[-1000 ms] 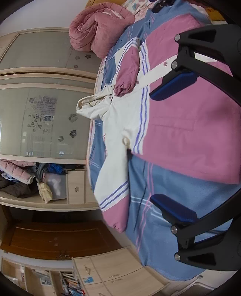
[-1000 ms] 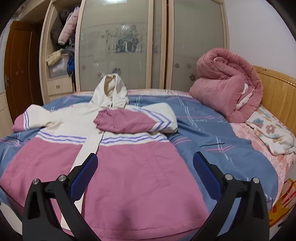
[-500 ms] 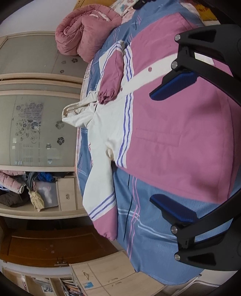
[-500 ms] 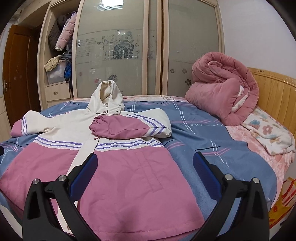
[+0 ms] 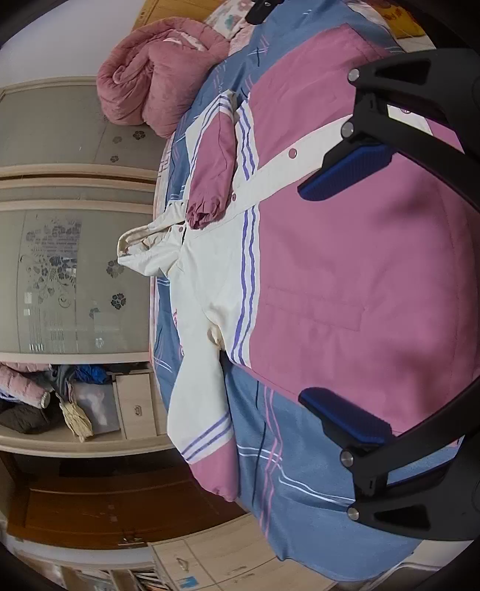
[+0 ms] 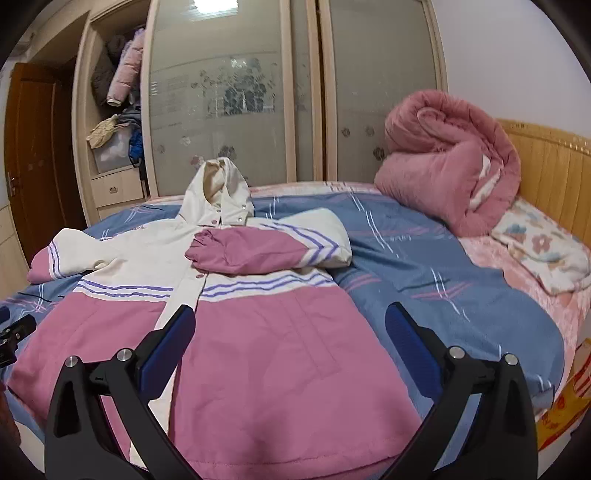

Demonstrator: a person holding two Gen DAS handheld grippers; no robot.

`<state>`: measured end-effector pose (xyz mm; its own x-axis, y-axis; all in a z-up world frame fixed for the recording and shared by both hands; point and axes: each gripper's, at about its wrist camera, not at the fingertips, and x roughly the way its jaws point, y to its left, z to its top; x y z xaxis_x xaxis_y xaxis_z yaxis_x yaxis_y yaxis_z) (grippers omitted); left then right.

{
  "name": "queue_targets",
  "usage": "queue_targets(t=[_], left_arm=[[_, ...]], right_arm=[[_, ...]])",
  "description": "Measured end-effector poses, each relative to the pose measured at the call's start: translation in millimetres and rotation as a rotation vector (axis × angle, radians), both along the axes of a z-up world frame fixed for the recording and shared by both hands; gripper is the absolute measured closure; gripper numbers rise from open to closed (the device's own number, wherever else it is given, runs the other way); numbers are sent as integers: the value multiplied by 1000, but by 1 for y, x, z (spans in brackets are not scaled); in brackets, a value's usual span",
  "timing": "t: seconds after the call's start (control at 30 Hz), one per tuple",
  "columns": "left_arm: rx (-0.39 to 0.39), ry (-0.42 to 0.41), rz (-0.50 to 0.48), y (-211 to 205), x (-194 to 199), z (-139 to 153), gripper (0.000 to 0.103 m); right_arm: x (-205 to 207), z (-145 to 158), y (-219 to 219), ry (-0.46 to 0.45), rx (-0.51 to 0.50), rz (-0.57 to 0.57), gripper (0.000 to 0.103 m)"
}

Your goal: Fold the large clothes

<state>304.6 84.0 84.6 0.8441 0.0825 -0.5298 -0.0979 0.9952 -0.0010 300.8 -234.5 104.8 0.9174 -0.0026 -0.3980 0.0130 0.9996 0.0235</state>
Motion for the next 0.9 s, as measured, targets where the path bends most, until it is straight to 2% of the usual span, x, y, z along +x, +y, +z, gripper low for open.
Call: queue_targets(t=[0.17,0.33,0.63,0.9], left_arm=[[14,2,-2,1,1,0,2],[6,8,1,5,3,-1,2],[-32,48,-59,3,10,-10,2],[-6,39,-82,-5,11,-13,2]], right_arm=[[6,-8,5,5,-41,0,1],[8,-8,3,2,-20,6,1],[7,-8,11,-5,-14,43,1],[5,-6,5,-18,29,65,1]])
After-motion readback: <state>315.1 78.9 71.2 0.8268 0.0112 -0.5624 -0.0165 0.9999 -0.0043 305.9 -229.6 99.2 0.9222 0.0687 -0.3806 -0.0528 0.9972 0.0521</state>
